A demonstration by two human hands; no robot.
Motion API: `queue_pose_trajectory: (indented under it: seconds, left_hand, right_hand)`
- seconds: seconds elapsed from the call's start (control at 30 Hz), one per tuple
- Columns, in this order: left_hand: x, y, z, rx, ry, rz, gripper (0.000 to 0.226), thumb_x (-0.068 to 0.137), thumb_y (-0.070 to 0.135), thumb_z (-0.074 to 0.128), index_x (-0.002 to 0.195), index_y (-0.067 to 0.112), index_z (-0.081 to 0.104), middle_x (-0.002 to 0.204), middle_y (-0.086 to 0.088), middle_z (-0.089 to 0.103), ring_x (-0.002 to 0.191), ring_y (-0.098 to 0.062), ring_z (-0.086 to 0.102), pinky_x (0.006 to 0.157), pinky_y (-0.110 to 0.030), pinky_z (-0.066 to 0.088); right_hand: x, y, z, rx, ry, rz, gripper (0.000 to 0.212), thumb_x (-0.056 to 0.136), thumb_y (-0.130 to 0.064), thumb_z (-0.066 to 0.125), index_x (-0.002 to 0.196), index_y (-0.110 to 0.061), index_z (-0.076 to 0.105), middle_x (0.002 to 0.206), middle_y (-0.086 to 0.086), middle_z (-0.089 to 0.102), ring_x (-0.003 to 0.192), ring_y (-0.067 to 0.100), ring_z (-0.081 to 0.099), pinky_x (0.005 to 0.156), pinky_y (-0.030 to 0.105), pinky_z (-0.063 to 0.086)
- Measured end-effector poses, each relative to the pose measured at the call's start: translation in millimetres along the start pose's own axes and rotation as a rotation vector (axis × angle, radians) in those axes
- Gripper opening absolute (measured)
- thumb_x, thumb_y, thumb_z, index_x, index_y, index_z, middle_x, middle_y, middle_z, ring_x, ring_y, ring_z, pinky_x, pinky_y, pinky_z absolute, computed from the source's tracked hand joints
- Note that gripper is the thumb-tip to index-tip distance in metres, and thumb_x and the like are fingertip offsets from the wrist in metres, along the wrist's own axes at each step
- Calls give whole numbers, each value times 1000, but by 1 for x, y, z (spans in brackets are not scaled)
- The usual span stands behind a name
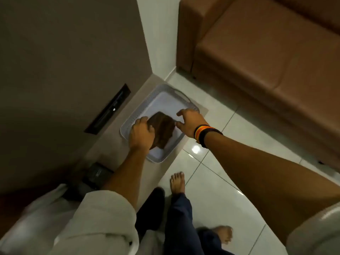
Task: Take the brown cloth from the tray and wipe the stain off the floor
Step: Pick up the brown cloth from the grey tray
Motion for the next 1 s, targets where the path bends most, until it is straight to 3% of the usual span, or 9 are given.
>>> queue_pose_trajectory:
  seconds: [0.13, 0.33, 0.47, 0.6, 0.73, 0.83, 0.93, 1.0]
  left_hand:
    - [26, -42, 34, -9, -110, -198, 44, 102, 23, 58, 142, 6, 57, 141, -20, 61, 129, -40, 60, 104, -50, 54]
    - [64, -71, 82, 16, -146, -276, 56, 96, 33, 68, 142, 5, 53, 142, -21, 61, 130, -42, 59, 105, -56, 52]
    - [77, -75, 105, 198, -72, -301, 73, 90, 47, 73, 143, 2, 50, 147, -23, 53, 135, -44, 51, 108, -56, 48]
    - [88, -78, 113, 192, -4, -292, 61, 86, 46, 77, 129, 4, 62, 136, -20, 61, 126, -40, 58, 102, -53, 52]
    - [92, -69, 108, -36, 11, -267, 28, 82, 30, 75, 99, 9, 72, 100, -12, 75, 94, -31, 72, 72, -38, 57]
    - [79, -49, 98, -318, -46, -276, 16, 85, 21, 76, 95, 13, 66, 92, -5, 71, 84, -23, 68, 72, -28, 51]
    - [56, -27, 85, -414, -44, -161, 11, 92, 15, 72, 94, 16, 61, 80, 8, 62, 70, -1, 61, 55, -5, 46]
    - [38, -9, 79, -459, -24, -70, 13, 94, 13, 69, 88, 20, 61, 81, 9, 62, 68, 7, 61, 54, -4, 47]
  right_hand:
    - [47, -13, 43, 67, -104, 118, 39, 101, -29, 60, 133, -6, 60, 133, 20, 66, 122, 39, 62, 105, 48, 52]
    - [114, -5, 99, 111, -126, 218, 50, 101, -31, 60, 143, -6, 47, 141, 21, 58, 129, 41, 56, 106, 46, 49]
    - [141, 8, 130, 85, -45, 242, 54, 99, -28, 63, 145, -6, 44, 144, 21, 54, 136, 41, 47, 110, 51, 47]
    - [156, 13, 142, 53, 75, 236, 41, 94, -20, 69, 131, -5, 58, 130, 20, 62, 125, 42, 54, 102, 52, 53]
    - [153, 11, 136, 276, 85, 274, 24, 84, -18, 70, 105, -8, 71, 112, 19, 71, 108, 40, 66, 90, 48, 61]
    - [135, 10, 124, 496, 86, 283, 29, 76, -31, 76, 97, -12, 70, 110, 18, 72, 100, 37, 67, 83, 42, 60]
    - [105, 20, 104, 766, 117, 268, 24, 83, -32, 76, 87, -15, 60, 102, 14, 72, 91, 32, 66, 79, 39, 57]
    - [78, 38, 89, 920, 174, 266, 21, 86, -29, 74, 84, -16, 56, 94, 11, 71, 89, 31, 68, 79, 40, 58]
Point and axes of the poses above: each hand's wrist, its own x-axis towards the middle knuckle, its own z-axis out of the palm, y = z × x, the point moved 1 cm from there along x, towards the middle knuckle
